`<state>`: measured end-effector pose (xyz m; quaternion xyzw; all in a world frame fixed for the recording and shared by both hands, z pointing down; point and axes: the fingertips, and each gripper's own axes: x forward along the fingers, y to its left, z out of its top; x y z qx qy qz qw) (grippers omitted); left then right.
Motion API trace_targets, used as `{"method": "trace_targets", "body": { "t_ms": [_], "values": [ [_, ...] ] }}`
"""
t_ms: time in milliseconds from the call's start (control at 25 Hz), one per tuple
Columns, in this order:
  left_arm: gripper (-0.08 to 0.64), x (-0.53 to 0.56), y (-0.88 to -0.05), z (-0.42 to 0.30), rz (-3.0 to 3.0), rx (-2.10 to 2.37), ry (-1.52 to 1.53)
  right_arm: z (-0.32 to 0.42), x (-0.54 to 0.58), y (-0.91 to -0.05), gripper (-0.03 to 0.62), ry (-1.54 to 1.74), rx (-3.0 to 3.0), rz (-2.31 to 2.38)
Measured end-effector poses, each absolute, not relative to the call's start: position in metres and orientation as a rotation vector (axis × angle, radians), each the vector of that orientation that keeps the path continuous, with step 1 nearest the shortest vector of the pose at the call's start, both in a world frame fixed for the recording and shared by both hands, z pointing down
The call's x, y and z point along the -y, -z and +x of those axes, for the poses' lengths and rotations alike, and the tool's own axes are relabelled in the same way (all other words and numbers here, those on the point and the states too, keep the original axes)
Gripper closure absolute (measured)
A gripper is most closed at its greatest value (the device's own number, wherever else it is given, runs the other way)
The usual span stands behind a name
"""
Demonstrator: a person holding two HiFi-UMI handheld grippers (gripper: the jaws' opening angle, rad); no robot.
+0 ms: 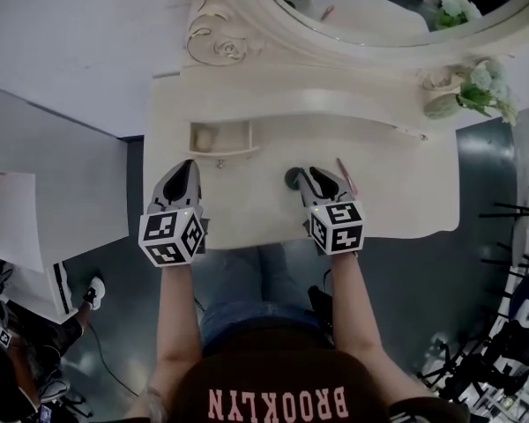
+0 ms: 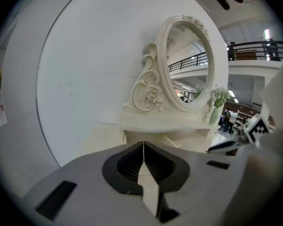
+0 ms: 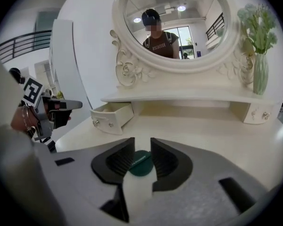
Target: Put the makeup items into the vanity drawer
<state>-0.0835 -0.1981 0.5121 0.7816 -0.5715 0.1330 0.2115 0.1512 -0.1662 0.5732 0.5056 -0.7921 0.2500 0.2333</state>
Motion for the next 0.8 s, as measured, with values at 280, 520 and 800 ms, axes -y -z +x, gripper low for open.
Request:
{"method": "trace_targets", "body": {
  "t_ms": [280,520,800],
  "values": [
    [0.554,0.192,-0.536,-0.08,2.146,1.556,-0.42,0.152,0.158,-0.614,0.414,-0.751,2.084,1.368],
    [0.554,0.195,-0.542,-0.084,2.131,1.564,-0.425,0.15,0.156,-0.628,0.402,-0.73,2.031,1.337],
    [0.554,0.197,-0.536,-0.084,2.145,1.562,-0.415,0.152,0.159,-0.622,0.579,-0.734,1.999,1.335]
  ]
}}
